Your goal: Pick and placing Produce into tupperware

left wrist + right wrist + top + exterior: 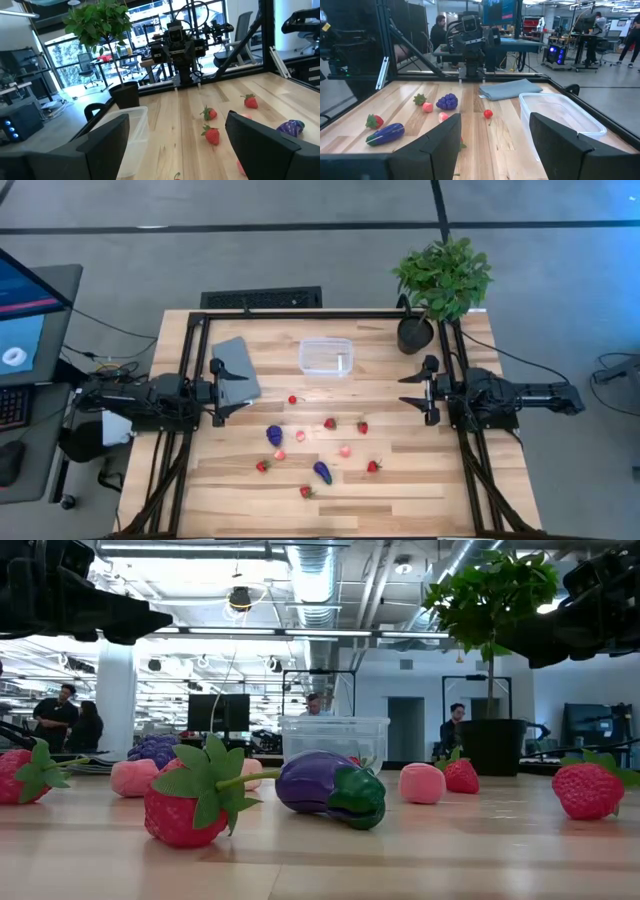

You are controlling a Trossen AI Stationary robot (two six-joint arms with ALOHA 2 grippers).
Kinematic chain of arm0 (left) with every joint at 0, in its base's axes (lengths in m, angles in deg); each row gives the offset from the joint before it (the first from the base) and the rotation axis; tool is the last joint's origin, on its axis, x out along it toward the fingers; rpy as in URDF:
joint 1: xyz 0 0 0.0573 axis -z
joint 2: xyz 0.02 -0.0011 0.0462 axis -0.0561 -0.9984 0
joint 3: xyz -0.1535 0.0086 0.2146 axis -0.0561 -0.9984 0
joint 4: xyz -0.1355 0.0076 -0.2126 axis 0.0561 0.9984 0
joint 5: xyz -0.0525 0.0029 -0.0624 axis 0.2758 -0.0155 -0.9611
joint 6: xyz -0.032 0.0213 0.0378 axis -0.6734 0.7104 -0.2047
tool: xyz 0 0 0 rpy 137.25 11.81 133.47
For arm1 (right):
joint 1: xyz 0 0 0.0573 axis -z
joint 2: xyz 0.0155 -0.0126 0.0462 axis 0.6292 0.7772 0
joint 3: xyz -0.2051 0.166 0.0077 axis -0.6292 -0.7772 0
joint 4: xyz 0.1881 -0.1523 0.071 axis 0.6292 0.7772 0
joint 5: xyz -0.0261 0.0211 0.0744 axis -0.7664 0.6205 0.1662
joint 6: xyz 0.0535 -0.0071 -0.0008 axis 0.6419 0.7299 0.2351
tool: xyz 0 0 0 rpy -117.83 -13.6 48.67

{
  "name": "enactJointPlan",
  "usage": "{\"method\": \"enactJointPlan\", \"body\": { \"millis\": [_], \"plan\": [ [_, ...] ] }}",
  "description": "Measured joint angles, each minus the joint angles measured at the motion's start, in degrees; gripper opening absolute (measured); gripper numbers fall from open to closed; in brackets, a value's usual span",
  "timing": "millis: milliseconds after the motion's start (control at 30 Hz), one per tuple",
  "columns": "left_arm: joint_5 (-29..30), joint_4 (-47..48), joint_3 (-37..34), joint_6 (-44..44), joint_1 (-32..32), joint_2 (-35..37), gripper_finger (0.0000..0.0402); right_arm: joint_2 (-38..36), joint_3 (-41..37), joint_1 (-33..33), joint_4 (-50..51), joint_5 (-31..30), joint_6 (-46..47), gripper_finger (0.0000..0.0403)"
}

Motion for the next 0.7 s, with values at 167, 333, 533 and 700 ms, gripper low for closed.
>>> {"method": "enactJointPlan", "body": {
  "millis": [167,333,533,700],
  "plan": [
    [0.02,0.01,0.00,0.21,0.00,-0.01,0.0320,0.01,-0.01,0.02,-0.02,0.01,-0.01,0.0260],
    [0.00,0.00,0.00,-0.06,0.00,0.00,0.0320,0.01,0.01,0.01,0.00,0.00,-0.01,0.0260],
    [0.01,0.00,0.02,-0.25,0.00,0.00,0.0320,0.01,0.01,0.01,-0.02,0.01,0.01,0.0260],
    [0.00,0.02,0.00,0.26,0.00,0.00,0.0320,0.01,0.00,0.01,-0.01,0.00,-0.01,0.0260]
  ]
}}
